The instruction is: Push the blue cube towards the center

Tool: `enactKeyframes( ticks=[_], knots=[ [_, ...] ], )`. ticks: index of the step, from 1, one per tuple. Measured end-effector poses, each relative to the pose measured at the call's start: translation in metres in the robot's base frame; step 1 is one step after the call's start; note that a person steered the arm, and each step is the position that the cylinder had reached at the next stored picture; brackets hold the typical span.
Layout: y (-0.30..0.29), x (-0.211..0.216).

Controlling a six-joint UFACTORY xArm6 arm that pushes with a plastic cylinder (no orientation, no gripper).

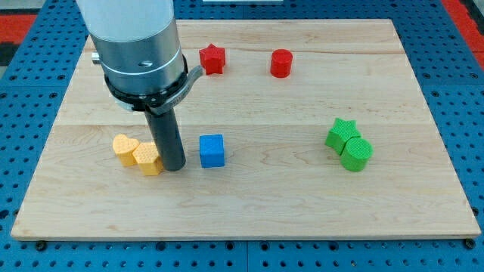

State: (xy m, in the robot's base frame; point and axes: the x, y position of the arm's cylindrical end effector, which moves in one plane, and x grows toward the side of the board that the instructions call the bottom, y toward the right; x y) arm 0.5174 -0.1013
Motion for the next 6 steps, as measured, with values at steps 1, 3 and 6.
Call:
enactKeyframes(
  ticks=[1, 3, 6],
  knots=[
    [-0.003, 0.000],
    [0.018, 0.015],
    [0.036, -0.046]
  ],
)
